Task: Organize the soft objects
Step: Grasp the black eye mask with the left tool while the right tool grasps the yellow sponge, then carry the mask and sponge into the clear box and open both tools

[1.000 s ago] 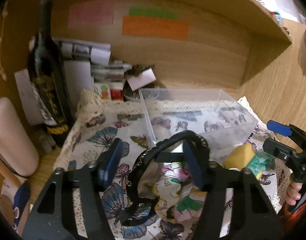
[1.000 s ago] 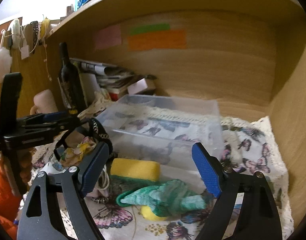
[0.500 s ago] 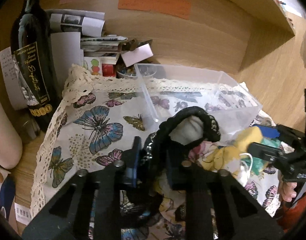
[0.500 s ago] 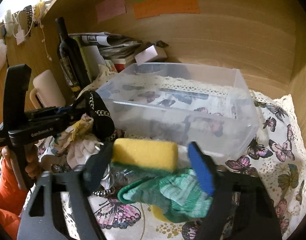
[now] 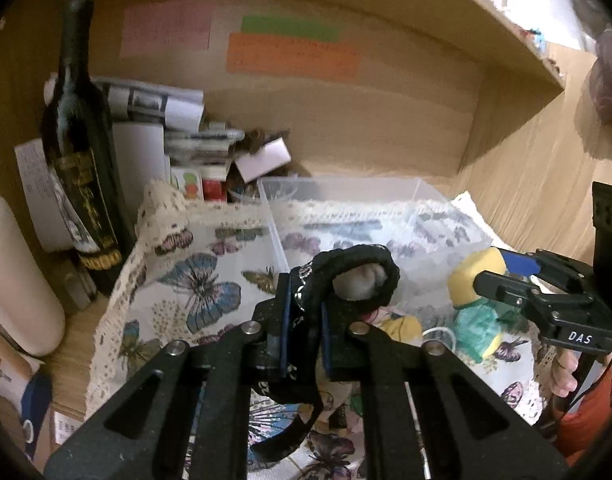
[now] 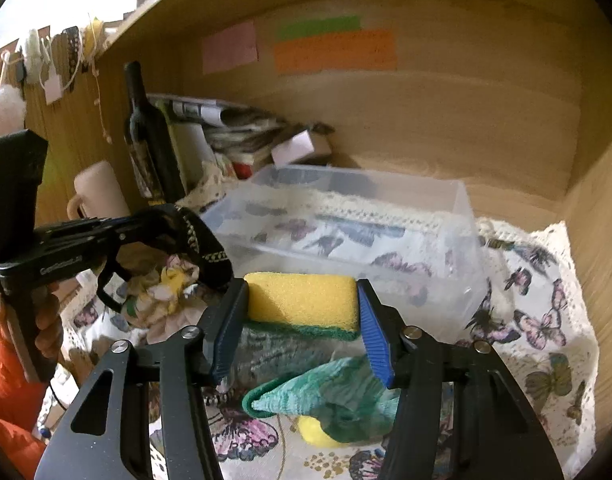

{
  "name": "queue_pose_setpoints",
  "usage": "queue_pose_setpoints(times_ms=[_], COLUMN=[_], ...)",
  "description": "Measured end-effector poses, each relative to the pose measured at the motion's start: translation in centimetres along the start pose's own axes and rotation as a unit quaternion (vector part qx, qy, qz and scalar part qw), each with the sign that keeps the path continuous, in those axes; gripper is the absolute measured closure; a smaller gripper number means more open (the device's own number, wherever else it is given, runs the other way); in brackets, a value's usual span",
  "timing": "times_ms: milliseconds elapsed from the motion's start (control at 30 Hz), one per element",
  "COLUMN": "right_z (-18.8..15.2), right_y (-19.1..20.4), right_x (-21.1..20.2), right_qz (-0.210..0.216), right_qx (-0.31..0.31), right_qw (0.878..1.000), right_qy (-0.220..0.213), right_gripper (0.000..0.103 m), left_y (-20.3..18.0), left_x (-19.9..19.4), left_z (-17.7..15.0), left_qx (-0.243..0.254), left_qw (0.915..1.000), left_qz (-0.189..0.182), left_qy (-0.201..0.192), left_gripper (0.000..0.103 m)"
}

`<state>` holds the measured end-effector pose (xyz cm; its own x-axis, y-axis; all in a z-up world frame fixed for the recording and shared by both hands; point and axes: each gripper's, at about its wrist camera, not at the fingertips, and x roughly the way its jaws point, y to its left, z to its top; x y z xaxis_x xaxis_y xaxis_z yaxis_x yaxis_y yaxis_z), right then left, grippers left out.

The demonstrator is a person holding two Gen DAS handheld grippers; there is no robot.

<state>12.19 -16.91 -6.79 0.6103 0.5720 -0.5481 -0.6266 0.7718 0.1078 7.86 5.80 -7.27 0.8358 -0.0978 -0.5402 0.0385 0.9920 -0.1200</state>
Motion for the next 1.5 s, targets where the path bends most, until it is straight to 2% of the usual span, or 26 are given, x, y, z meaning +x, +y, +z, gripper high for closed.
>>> queue_pose_setpoints(times_ms=[233, 500, 833, 1067, 1300, 1500], right_z=[1.1, 2.6, 5.3, 6.8, 6.7, 6.1], right_y=[0.0, -1.0, -2.4, -2.7, -3.4, -4.5], right_x=[-1.9, -3.3, -2.7, -0.2, 4.1, 6.6], right_qz=[-0.007, -0.02, -0.047, -0.071, -0.065, -0.07], right_qx=[0.004, 0.019, 0.018, -0.007, 0.001, 0.003], right_qw=[0.999, 0.996, 0.994, 0.995, 0.998, 0.997], right_qy=[-0.042, -0.083, -0.099, -0.076, -0.016, 0.035], right_gripper=[0.053, 0.053, 0.053, 0.053, 0.053, 0.053], left_y=[-0.7, -1.5, -2.2, -2.1, -2.1, -2.0], left_x=[-1.8, -2.1, 0.7, 4.6, 8.6, 11.5], left_z=[1.9, 4.6, 8.0, 9.5, 9.5, 8.7], left_qx=[0.004, 0.011, 0.004, -0.004, 0.005, 0.015], left_qw=[0.9992, 0.9971, 0.9968, 0.9986, 0.9992, 0.9989], left_qz=[-0.004, -0.006, -0.011, -0.001, 0.032, 0.043], left_qy=[-0.039, -0.075, -0.079, -0.053, -0.026, 0.006], left_gripper=[0.092, 0.092, 0.092, 0.092, 0.092, 0.092])
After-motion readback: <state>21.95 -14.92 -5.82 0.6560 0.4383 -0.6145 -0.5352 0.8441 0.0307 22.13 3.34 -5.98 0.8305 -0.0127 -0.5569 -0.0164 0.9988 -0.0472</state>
